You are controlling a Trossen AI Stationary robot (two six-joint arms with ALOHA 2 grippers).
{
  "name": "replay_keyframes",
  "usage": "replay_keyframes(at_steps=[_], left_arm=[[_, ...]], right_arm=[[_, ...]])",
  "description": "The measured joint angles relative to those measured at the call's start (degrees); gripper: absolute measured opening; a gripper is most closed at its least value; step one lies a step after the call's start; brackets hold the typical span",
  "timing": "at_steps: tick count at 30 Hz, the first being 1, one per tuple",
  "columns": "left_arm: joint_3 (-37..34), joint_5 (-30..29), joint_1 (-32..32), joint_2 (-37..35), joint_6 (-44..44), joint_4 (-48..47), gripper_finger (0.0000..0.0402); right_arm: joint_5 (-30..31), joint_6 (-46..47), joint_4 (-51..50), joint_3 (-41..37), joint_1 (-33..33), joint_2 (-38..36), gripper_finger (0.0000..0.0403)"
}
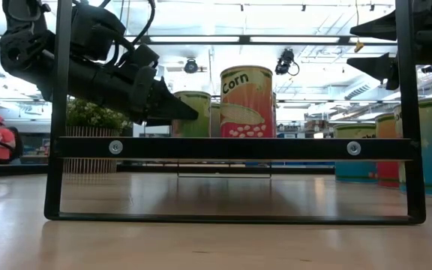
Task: Pick and place cans onto a shelf
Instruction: Put the canned oranges on the shelf aligned with the other canned oranges
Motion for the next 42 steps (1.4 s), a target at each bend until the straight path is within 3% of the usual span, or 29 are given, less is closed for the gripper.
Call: replay_keyframes(at_steps=[15,24,42], left_arm=[[2.7,-1.5,-1.3,0.1,3.0,-3.7,0.0357],[2.8,4.0,-1.3,0.1,1.2,-3.5,0.0357],[2.8,4.1,-1.3,0.1,2.2,-0.9,0.0357]], right_arm=[[0.0,0.0,0.0,0.0,0.0,0.0,0.0378],[0.0,0.0,0.0,0.0,0.0,0.0,0.0378],[0.0,0.0,0.0,0.0,0.0,0.0,0.0378]])
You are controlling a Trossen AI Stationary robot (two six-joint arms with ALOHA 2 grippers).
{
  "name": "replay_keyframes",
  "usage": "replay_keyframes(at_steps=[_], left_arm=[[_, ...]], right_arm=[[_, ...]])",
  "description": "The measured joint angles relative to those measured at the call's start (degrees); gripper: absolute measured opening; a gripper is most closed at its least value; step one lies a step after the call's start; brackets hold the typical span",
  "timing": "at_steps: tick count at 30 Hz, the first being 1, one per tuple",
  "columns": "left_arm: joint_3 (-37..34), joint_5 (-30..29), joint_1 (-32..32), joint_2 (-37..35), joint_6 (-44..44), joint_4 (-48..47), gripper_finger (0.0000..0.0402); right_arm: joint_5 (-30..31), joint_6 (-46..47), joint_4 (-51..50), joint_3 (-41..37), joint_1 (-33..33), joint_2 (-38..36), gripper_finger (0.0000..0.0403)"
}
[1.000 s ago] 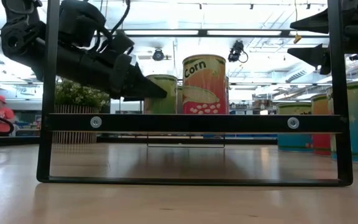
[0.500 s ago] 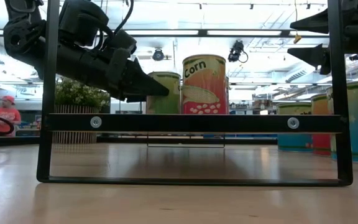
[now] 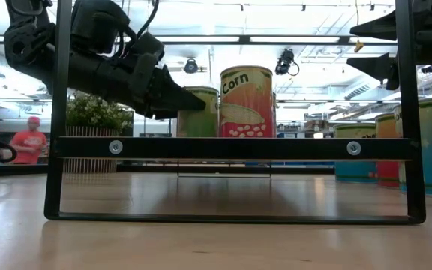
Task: Pick and place cans onto a shelf
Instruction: Put the canned oranges on the shelf aligned with the other canned oranges
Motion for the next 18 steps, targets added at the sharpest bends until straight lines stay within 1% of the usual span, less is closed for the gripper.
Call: replay_keyframes(at_steps=[6,12,15,18], left_arm=[[0.0,0.0,0.1,-0.1,3.1,5.2,0.0357],[0.0,-0.1,0.1,-0.6,8.4,11.6,0.0357],[0.0,-0.2,0.1,-2.9,10.1,10.7,0.0357],[0.0,-0.4,0.1,-6.4,10.3,5.5,0.0357]], right_arm=[[0.0,0.0,0.0,0.0,0.0,0.0,0.0378],[0.0,0.0,0.0,0.0,0.0,0.0,0.0378],[0.0,0.0,0.0,0.0,0.0,0.0,0.0378],[0.0,0.0,0.0,0.0,0.0,0.0,0.0378]])
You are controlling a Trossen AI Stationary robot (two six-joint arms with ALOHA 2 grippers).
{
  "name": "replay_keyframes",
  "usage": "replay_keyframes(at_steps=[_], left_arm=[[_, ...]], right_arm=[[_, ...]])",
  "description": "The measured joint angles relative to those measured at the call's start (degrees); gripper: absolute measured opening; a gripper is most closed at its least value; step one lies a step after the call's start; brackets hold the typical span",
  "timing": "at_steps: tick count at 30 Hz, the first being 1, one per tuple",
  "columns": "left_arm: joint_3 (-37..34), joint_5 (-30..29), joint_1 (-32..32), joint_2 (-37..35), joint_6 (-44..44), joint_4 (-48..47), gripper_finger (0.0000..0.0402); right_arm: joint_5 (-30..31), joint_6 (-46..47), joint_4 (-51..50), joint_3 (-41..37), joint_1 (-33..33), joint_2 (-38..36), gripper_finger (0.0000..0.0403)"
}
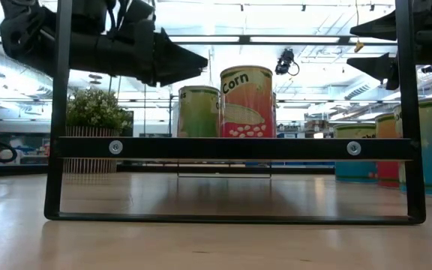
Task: Pick and place cans onto a shelf
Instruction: Put the canned oranges on the shelf aligned with the other canned oranges
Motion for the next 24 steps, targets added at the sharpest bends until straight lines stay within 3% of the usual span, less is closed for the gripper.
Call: replay_keyframes(at_steps=[8,12,16,20,24], left_arm=[[0.0,-0.3,-1.6,-14.0,-0.8,-20.4,0.0357],[0.0,-0.5,-2.3,-18.9,-5.9,-31.3,0.0357],[-0.1,-1.1,-2.2,-18.7,-12.5,-38.5,0.0357],[-0.1,-1.4,-2.3,-14.8,-16.4,-39.4,0.0357],[0.0,-5.5,-2.2,-10.8,-16.7,-37.8,0.0357]], right_arm=[[0.0,0.0,0.0,0.0,0.0,0.0,0.0378],[0.0,0.0,0.0,0.0,0.0,0.0,0.0378],[0.0,0.0,0.0,0.0,0.0,0.0,0.0378],[0.0,0.0,0.0,0.0,0.0,0.0,0.0378],[0.0,0.0,0.0,0.0,0.0,0.0,0.0378]])
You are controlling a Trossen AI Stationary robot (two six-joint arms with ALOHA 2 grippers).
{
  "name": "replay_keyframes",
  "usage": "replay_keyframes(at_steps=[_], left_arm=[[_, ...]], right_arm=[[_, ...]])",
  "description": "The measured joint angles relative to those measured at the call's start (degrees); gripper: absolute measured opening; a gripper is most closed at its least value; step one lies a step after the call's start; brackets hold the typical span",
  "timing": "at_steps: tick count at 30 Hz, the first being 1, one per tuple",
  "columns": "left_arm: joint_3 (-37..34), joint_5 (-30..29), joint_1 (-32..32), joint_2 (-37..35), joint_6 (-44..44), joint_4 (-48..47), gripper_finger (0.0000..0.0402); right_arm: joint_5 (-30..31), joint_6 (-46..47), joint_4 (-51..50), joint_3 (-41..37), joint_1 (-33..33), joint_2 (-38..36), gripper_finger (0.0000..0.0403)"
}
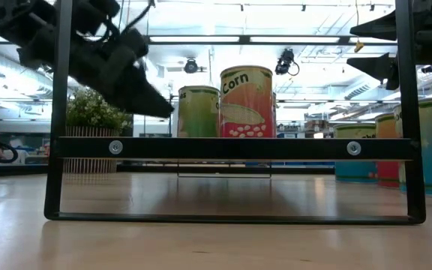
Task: Pick and place cans onto a shelf
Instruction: Put the canned oranges on the shelf aligned with the other canned oranges
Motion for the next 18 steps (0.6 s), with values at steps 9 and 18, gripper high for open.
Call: replay_keyframes(at_steps=[9,18], left_arm=[[0.0,-8.3,0.1,7.3,-2.8,9.7,0.0357],[0.1,-2.9,-0.1,7.1,-3.6,9.9,0.0357]], right_arm=[[0.0,0.0,0.0,0.0,0.0,0.0,0.0378],[0.0,0.0,0.0,0.0,0.0,0.0,0.0378]])
